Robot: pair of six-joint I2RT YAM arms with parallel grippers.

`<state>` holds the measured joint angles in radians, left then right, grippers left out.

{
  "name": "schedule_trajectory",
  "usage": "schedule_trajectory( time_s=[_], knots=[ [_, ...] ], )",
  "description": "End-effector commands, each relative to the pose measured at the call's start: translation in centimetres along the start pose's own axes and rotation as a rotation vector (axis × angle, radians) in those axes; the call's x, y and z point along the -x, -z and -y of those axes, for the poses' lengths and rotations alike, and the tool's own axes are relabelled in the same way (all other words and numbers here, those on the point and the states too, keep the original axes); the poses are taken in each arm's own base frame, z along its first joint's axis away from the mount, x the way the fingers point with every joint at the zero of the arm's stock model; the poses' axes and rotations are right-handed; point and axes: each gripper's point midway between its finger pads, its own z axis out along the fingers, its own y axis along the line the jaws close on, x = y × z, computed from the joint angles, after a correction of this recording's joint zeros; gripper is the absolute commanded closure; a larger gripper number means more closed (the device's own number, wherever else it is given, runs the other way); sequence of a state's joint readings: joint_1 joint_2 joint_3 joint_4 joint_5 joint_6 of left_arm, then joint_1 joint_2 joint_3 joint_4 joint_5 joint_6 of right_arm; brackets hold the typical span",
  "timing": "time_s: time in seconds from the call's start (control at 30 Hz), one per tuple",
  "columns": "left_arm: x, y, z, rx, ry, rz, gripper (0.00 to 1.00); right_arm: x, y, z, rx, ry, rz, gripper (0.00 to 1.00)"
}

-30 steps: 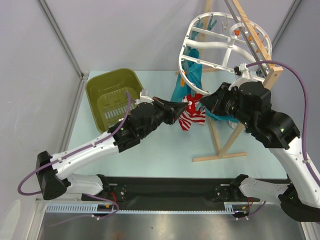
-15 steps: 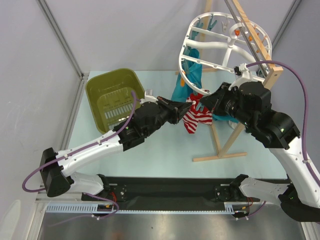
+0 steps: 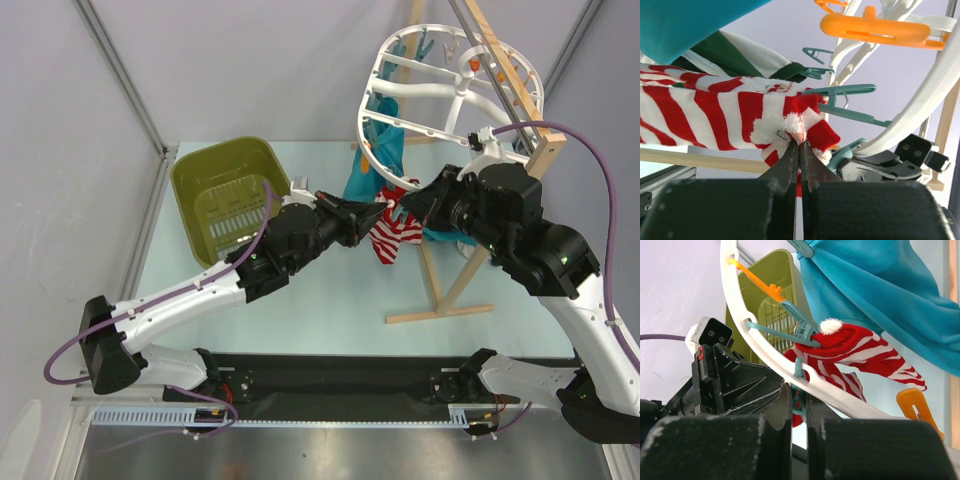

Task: Clip the socks to the hanger
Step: Clamp the sock onto the hanger.

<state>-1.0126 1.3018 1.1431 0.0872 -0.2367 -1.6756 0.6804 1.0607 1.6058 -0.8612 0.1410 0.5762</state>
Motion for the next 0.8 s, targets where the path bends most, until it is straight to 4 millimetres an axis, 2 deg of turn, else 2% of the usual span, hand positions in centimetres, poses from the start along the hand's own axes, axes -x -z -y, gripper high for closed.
schedule_trajectory(
  time_s=[0.0, 0.33, 0.5, 0.77],
  knots=[
    [-0.8, 1.5, 4.3, -0.114, 0.044, -0.038, 1.00, 0.4, 0.5, -0.8, 0.041, -0.015, 0.011, 1.00],
    [-0.9, 2.4, 5.0, -0.133, 0.058, -0.044, 1.00, 0.6, 0.5, -0.7, 0.031, -0.011, 0.021, 1.00],
    [-1.5, 2.0, 5.9, -0.148, 0.055, -0.057, 1.00, 0.5, 0.4, -0.7, 0.038, -0.015, 0.020, 1.00],
    [-2.2, 1.0, 4.6, -0.123, 0.073, -0.076, 1.00, 0.6, 0.9, -0.8, 0.044, -0.023, 0.025, 1.00]
  ],
)
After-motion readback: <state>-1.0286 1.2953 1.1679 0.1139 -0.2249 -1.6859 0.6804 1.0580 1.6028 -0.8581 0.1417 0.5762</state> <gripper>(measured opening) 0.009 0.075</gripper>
